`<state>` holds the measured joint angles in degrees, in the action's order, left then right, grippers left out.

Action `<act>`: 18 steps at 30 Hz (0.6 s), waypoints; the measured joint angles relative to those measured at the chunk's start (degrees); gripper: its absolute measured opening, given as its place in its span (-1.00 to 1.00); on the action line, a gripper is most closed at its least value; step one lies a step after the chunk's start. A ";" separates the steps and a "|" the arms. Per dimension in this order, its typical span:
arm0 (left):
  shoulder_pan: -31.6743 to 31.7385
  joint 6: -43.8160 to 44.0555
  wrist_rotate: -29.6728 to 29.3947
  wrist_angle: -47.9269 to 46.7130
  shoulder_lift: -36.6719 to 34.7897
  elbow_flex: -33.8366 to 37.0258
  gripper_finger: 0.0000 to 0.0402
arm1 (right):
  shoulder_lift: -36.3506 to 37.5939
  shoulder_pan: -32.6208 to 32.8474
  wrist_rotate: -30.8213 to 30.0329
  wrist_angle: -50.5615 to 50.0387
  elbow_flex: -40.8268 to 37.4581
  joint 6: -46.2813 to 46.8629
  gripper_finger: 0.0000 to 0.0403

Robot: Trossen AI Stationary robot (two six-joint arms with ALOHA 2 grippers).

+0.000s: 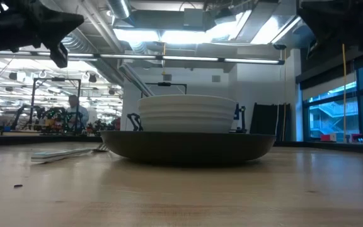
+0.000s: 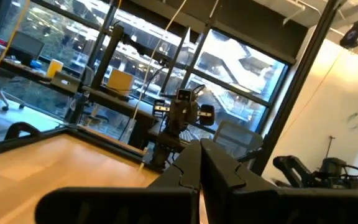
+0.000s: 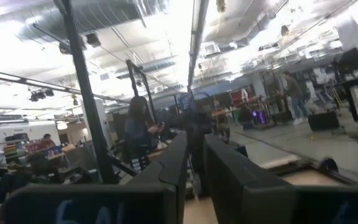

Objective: Set table place
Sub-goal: Return to Home Position

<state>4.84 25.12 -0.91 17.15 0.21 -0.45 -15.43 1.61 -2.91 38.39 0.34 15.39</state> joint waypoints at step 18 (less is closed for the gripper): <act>0.02 -0.11 -2.82 -10.33 0.02 -0.02 -1.00 | -0.04 0.00 -0.04 -8.66 0.03 1.13 -0.71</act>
<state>4.86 25.02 -3.73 6.82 0.23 -0.47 -15.46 1.61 -2.95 29.73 0.36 16.52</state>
